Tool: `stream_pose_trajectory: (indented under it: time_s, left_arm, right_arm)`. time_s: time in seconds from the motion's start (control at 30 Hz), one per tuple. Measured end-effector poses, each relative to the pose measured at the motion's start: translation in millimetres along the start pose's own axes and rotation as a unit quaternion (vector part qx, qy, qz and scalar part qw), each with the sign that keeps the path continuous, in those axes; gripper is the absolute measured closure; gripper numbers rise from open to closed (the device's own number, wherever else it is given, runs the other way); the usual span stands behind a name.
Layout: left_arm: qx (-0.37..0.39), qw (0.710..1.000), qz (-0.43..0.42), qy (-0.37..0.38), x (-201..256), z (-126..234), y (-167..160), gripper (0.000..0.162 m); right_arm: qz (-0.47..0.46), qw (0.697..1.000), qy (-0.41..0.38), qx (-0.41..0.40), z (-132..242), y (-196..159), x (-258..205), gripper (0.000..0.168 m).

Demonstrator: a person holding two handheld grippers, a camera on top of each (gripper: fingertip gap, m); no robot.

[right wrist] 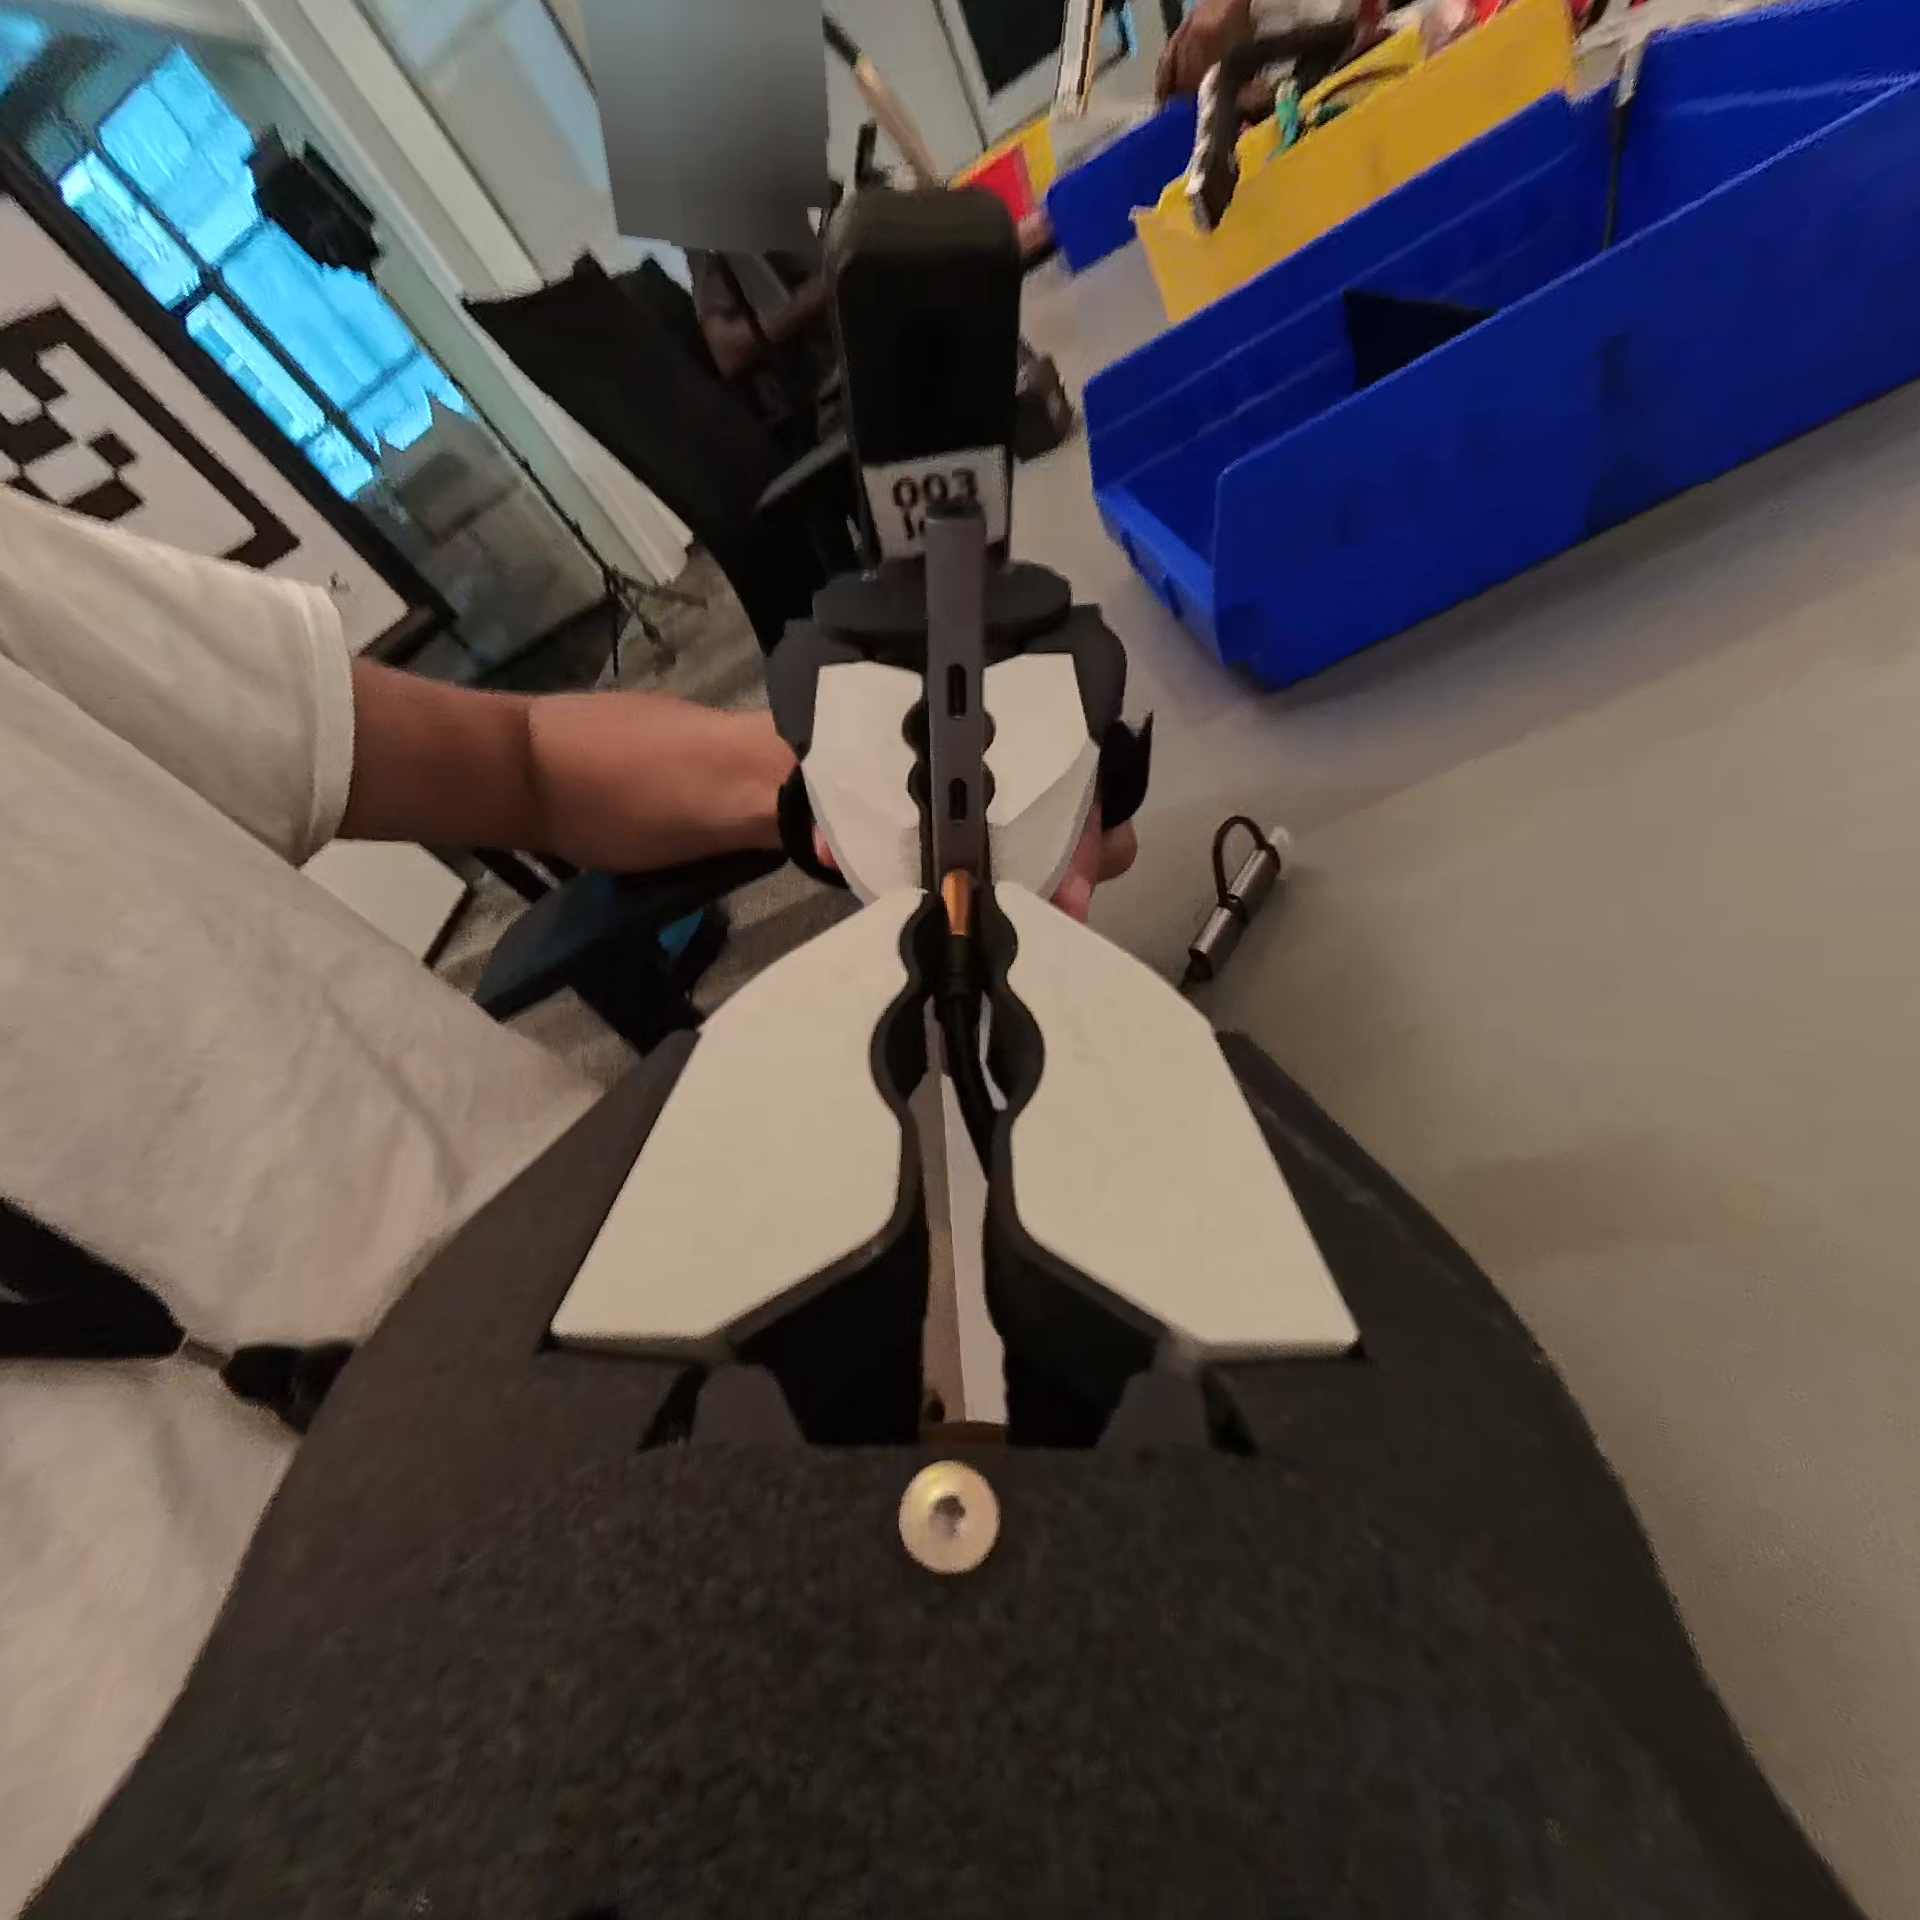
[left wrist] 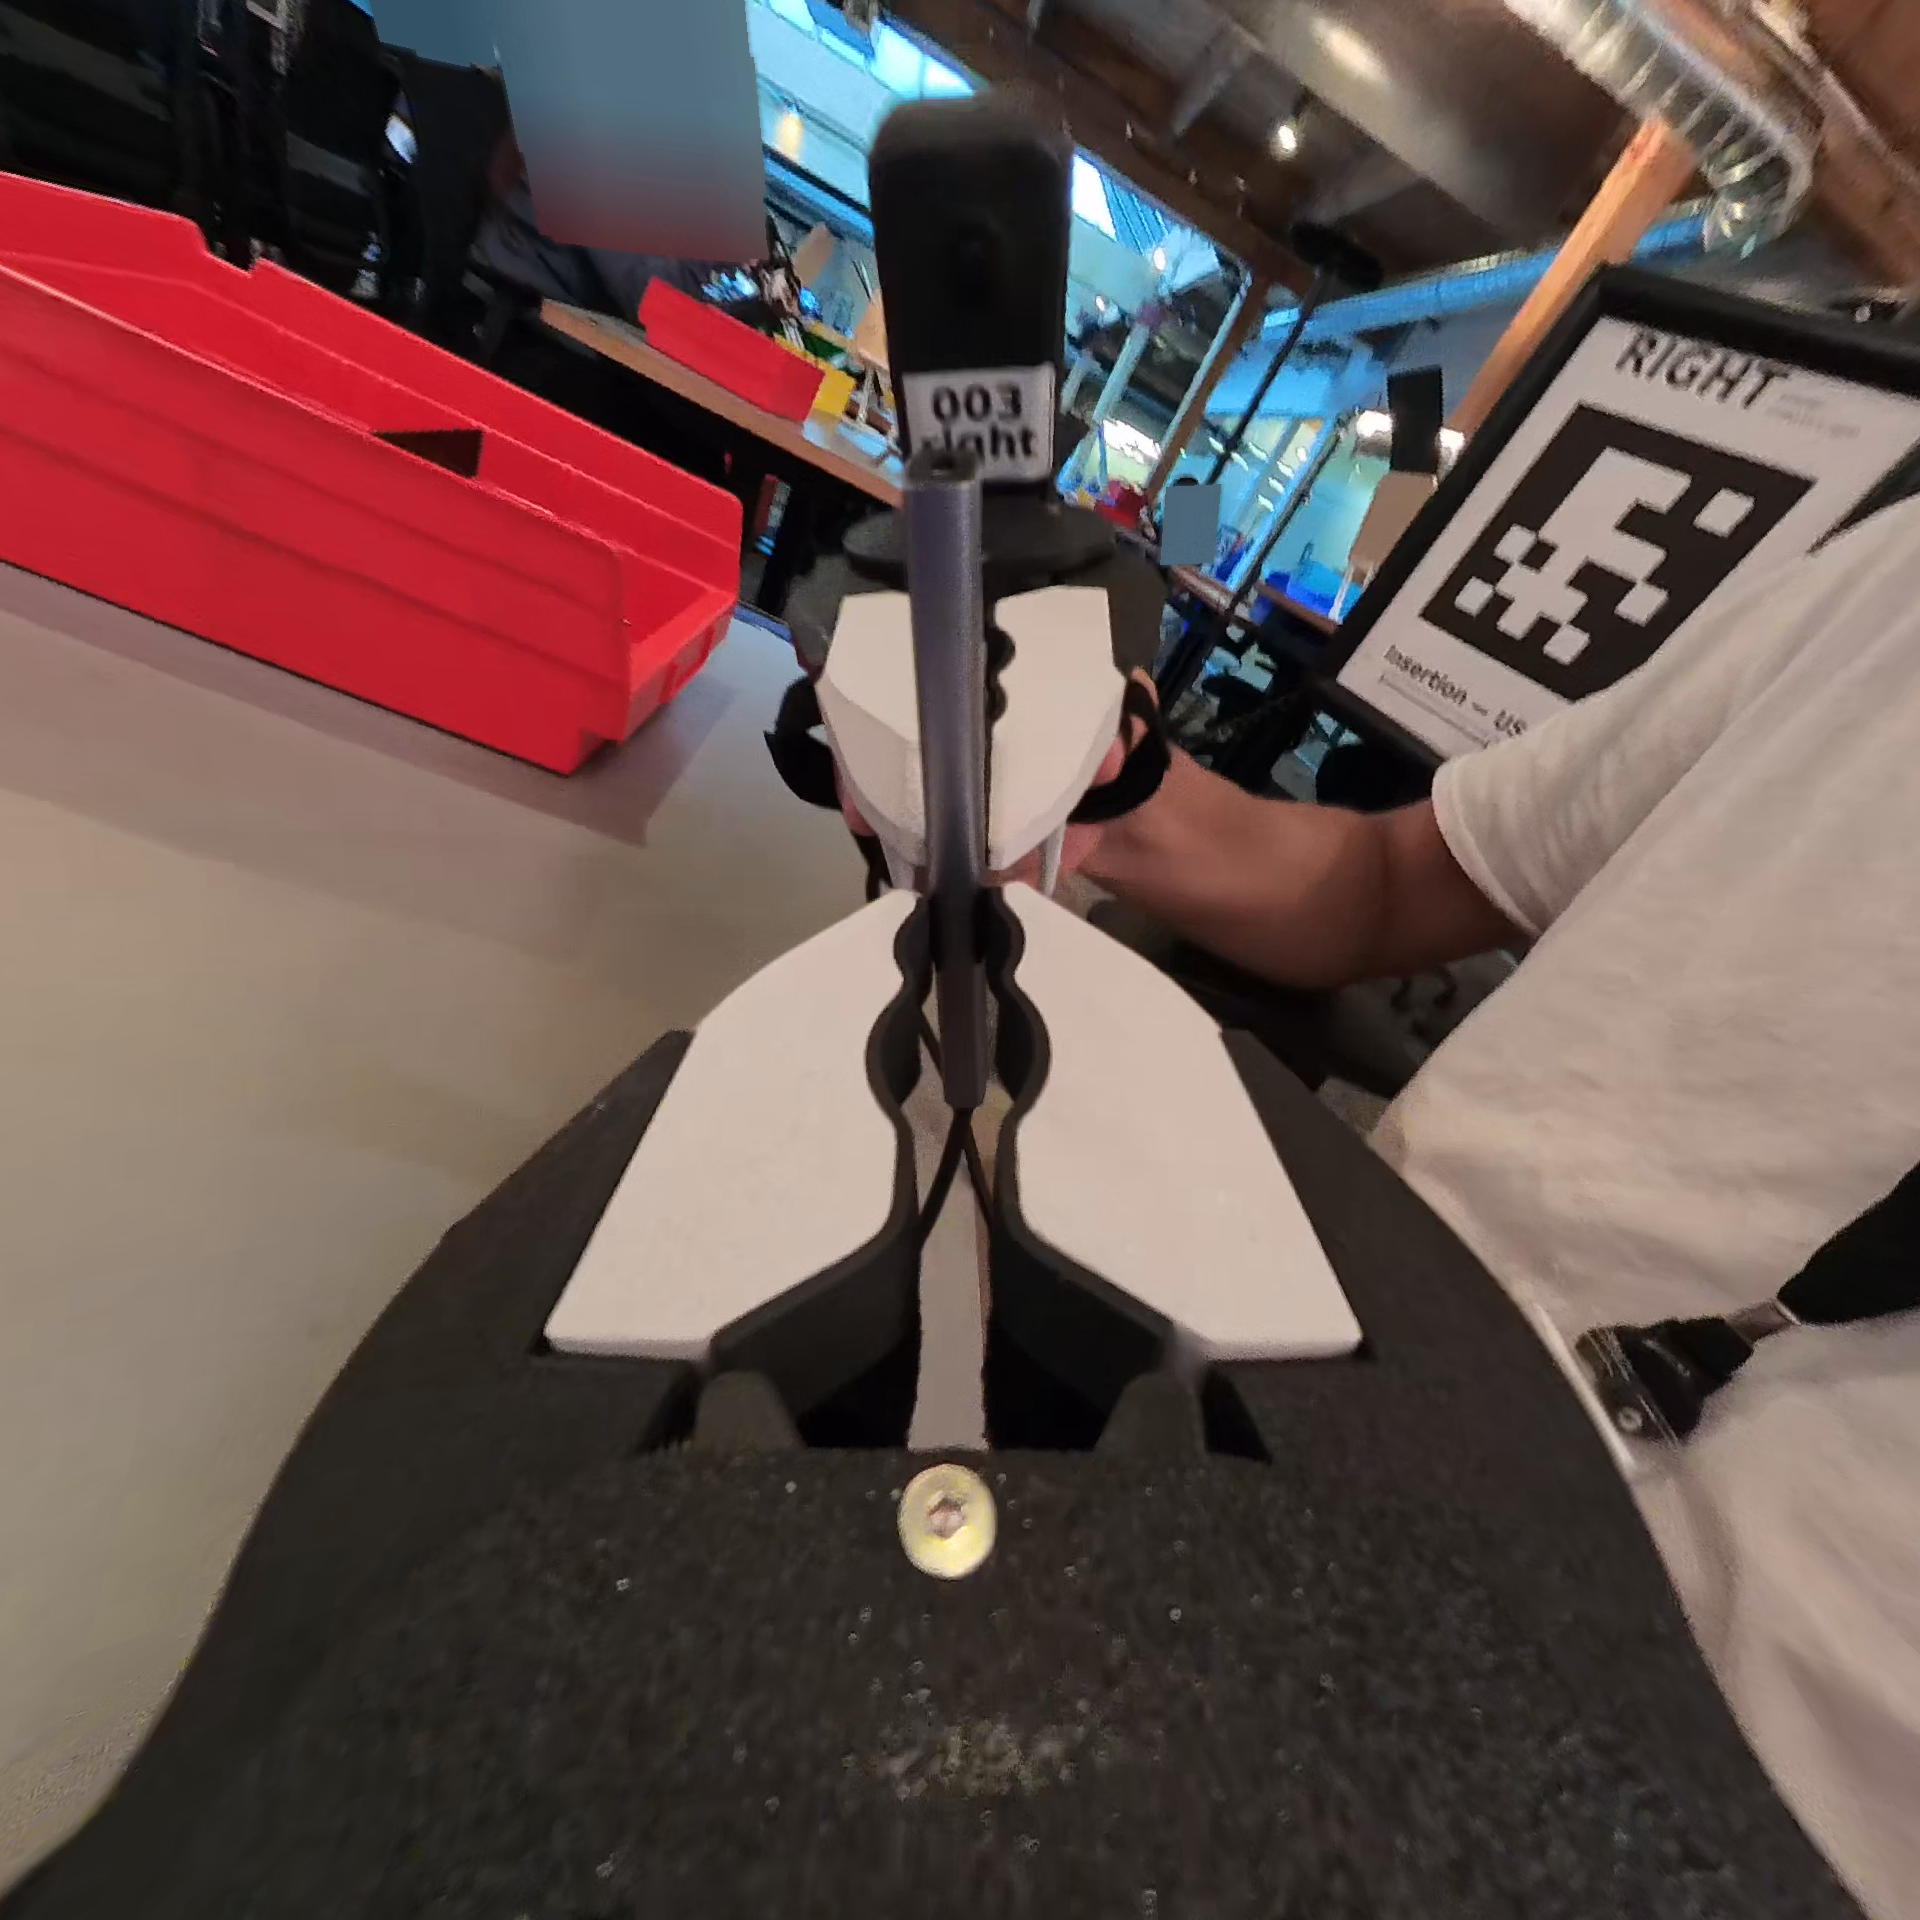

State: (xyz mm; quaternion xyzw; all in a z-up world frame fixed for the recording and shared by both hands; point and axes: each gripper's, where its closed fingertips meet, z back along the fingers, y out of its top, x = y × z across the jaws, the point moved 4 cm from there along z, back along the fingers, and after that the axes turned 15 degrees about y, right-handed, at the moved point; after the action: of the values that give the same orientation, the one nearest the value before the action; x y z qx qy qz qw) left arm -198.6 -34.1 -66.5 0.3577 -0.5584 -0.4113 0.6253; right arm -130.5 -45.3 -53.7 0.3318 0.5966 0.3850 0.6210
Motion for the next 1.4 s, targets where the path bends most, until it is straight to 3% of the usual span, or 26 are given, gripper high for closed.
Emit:
stream_pose_trajectory:
  time_s: [0.13,0.5,0.67,0.97,1.27,1.4]
  left_arm:
    - [-0.031,0.999,-0.036,0.001,3,-3,-5,0.153]
    - [-0.025,1.000,0.012,0.002,-6,5,-6,0.153]
    - [-0.057,0.998,-0.019,0.031,-11,1,-14,0.153]
    - [-0.099,0.992,-0.083,-0.003,-5,2,-13,0.152]
    - [-0.082,0.993,-0.084,0.002,-2,10,-13,0.152]
    - [-0.054,0.998,-0.017,0.004,-15,13,-10,0.153]
  right_arm:
    - [-0.007,0.999,0.012,-0.052,2,-4,-2,0.162]
    - [-0.008,1.000,0.003,0.005,7,-6,5,0.161]
    - [-0.020,0.999,-0.023,-0.035,6,-9,10,0.161]
    - [0.024,0.994,-0.019,-0.104,9,-15,3,0.161]
    - [0.011,0.997,0.033,-0.063,5,-17,3,0.161]
    - [-0.013,1.000,-0.002,-0.007,1,-11,13,0.161]
